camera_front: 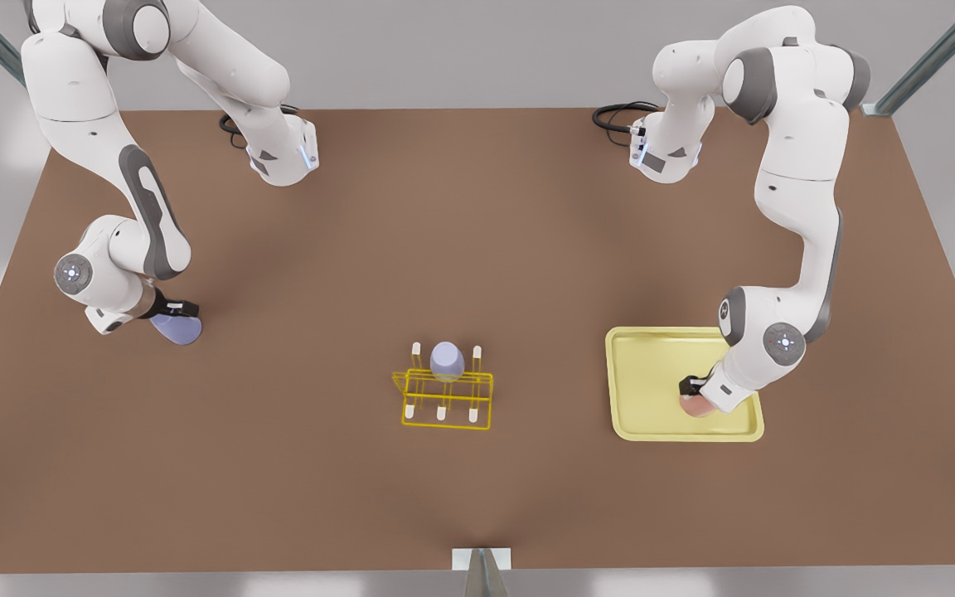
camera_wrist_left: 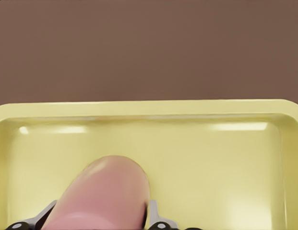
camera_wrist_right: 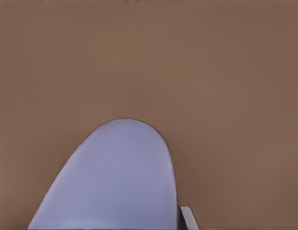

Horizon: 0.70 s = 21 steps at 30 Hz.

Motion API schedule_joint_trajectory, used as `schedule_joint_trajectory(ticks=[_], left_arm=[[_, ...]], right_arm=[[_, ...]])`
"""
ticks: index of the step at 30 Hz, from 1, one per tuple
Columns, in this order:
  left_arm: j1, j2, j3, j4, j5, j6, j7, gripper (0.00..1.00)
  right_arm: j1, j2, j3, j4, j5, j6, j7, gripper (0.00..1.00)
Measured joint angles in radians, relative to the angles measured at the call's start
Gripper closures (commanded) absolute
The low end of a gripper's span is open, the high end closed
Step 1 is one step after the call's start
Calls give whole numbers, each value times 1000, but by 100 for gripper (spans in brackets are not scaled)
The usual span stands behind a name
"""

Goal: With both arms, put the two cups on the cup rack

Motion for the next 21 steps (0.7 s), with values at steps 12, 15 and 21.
schedule_joint_trajectory(ticks=[12,15,21], left_arm=[[0,-3,0,4,-9,24,-6,14],[-5,-18,0,0,-11,11,-7,14],[-6,-48,0,-2,-13,-36,-10,15]], right_arm=[[10,3,9,31,28,-6,-13,24],[19,3,26,55,44,-10,-15,24],[26,7,94,120,83,-23,-18,24]])
